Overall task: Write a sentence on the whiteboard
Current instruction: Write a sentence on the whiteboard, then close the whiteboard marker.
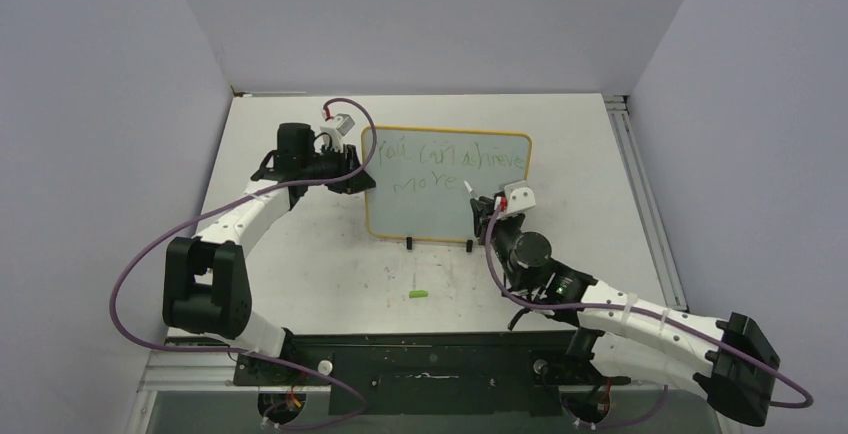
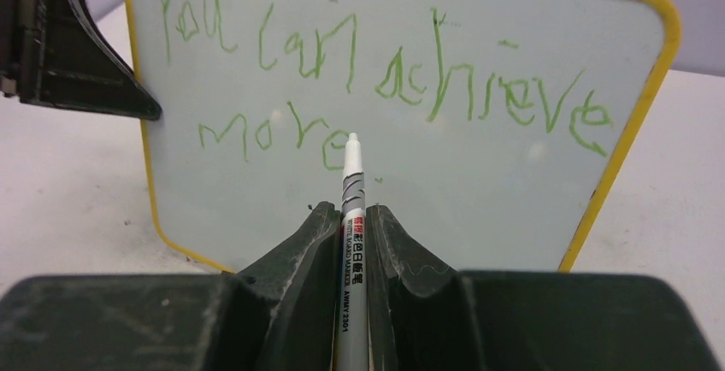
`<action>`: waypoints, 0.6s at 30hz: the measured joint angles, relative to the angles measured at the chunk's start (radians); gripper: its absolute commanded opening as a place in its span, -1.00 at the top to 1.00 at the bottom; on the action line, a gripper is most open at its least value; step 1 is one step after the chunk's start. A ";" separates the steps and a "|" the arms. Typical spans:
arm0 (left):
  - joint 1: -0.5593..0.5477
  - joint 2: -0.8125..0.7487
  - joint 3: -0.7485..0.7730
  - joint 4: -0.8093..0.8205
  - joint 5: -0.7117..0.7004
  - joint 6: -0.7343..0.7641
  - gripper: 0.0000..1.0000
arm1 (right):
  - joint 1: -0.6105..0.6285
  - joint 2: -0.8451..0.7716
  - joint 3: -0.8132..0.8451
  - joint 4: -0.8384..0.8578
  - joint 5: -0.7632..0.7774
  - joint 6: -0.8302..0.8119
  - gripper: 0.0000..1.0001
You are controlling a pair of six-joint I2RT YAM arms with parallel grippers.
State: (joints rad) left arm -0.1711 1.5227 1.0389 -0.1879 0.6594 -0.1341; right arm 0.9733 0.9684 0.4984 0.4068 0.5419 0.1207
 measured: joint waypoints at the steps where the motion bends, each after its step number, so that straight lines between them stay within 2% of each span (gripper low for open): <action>1: 0.000 0.000 0.000 -0.001 0.000 0.000 0.23 | 0.004 -0.026 0.000 -0.004 -0.001 -0.001 0.89; 5: -0.001 0.000 0.000 -0.003 -0.002 -0.001 -0.22 | 0.009 -0.097 0.003 -0.031 -0.001 -0.005 0.89; 8: -0.004 0.000 0.000 -0.003 -0.005 -0.001 -0.48 | 0.009 -0.111 0.008 -0.063 -0.001 -0.009 0.89; 15: -0.005 -0.044 0.000 -0.015 -0.025 -0.001 -0.75 | 0.009 -0.134 0.027 -0.156 0.000 -0.021 0.89; 18: -0.005 -0.104 -0.008 -0.019 -0.054 0.002 -0.76 | 0.009 -0.160 0.036 -0.187 0.000 -0.024 0.89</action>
State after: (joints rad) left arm -0.1761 1.4189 1.0313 -0.2073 0.6056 -0.1322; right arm 0.9825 0.8085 0.5343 0.2195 0.5419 0.0971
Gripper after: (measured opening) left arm 0.874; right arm 0.149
